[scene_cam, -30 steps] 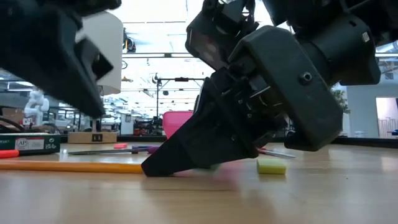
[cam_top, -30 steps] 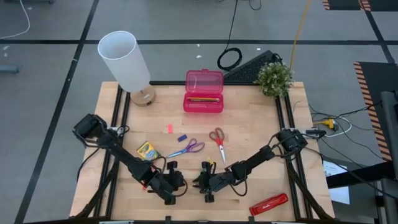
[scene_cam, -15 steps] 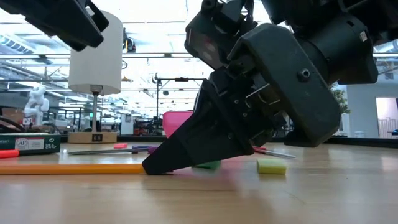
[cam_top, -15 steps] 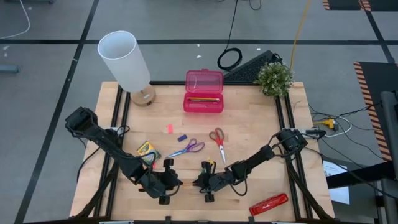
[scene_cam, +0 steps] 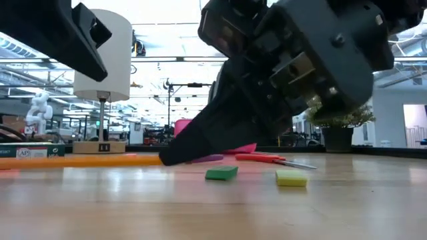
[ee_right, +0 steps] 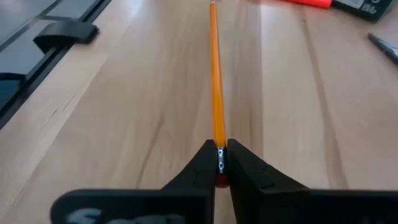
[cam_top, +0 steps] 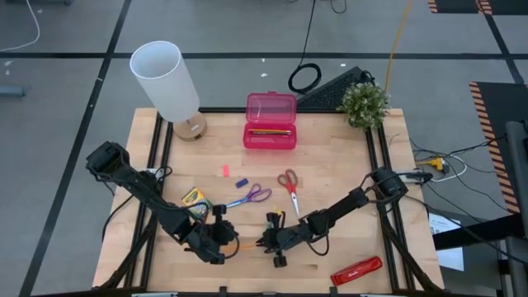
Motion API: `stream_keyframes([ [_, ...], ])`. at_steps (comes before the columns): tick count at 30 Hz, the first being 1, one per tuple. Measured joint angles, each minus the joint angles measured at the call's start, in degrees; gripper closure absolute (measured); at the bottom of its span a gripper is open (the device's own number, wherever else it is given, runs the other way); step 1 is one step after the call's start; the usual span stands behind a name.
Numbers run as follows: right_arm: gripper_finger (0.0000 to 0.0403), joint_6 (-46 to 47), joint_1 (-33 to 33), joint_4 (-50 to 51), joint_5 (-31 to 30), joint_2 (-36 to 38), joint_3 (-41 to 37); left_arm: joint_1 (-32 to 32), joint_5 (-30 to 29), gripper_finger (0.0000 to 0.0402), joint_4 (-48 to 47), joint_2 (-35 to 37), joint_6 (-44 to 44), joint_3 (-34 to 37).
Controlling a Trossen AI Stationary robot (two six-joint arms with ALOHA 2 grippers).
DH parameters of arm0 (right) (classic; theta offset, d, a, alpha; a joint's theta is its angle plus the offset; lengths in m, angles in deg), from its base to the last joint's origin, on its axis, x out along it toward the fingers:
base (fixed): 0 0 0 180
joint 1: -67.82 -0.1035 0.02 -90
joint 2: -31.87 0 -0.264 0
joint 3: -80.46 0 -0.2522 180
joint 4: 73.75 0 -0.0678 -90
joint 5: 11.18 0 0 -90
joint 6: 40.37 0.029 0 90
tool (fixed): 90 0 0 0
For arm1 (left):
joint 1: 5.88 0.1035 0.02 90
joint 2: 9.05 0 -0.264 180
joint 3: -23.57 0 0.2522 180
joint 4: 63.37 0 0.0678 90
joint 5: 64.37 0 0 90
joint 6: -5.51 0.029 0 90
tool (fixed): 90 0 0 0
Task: Pack school essentials
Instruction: Put the yellow pencil into the red supply box
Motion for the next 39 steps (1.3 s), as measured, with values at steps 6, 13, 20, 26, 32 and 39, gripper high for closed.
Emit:
stream_keyframes([
  [6,0.0388,-0.9,0.2,3.0,0.1,2.2,0.0,-0.1,-0.6,0.0396,-2.0,0.0,-2.5,0.0],
  [13,0.0388,-2.3,0.2,10.6,1.7,6.7,0.1,-0.3,-1.6,0.0396,-4.2,0.0,-3.2,0.0],
  [20,0.0387,-3.5,0.3,23.6,2.9,13.8,0.1,-0.3,-3.3,0.0396,-5.4,0.0,-4.0,0.0],
  [26,0.0387,-4.6,1.1,35.0,2.8,21.2,-0.9,-0.3,-7.8,0.0396,-9.0,0.0,-5.9,0.0],
  [32,0.0387,-6.0,5.0,37.6,2.6,31.8,-8.1,0.0,-11.5,0.0396,-10.5,0.0,-6.7,0.0],
  [39,0.0387,-10.2,15.0,38.1,2.4,44.4,-14.4,1.9,-12.2,0.0396,-10.4,0.0,-5.5,1.0],
])
